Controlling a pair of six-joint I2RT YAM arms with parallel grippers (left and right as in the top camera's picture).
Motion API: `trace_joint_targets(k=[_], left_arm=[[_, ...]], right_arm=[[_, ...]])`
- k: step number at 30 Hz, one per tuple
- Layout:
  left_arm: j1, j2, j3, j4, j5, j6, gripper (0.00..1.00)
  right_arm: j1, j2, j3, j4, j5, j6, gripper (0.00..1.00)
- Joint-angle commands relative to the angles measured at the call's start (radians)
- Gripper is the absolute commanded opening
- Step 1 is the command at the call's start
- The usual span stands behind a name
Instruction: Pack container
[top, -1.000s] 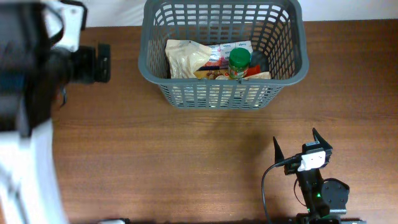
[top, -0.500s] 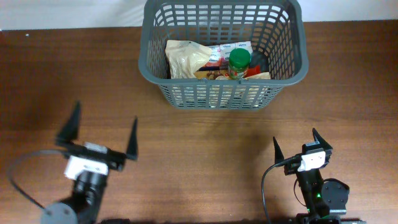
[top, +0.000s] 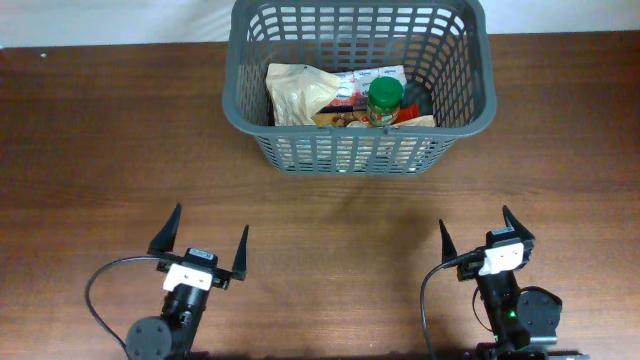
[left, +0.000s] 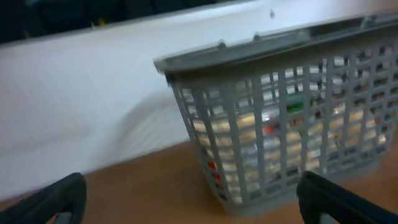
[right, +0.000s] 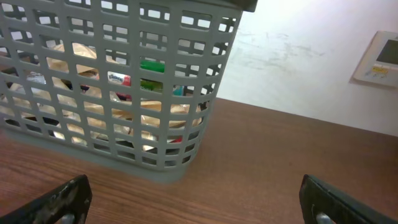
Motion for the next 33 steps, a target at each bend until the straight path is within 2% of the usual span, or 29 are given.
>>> trace_joint_targets(k=[1, 3, 33], left_arm=[[-0.009, -0.011, -0.046, -0.135, 0.005, -0.009, 0.99], [-0.009, -0.011, -0.048, -0.177, 0.002, -0.008, 0.99], [-0.009, -0.011, -0.048, -0.177, -0.014, -0.009, 0.99]], right_arm=[[0.007, -0.007, -0.007, -0.004, 0.008, -0.007, 0.99], [0.007, -0.007, -0.007, -0.004, 0.008, -0.007, 0.99], [0.007, -0.007, -0.007, -0.004, 0.008, -0.007, 0.99]])
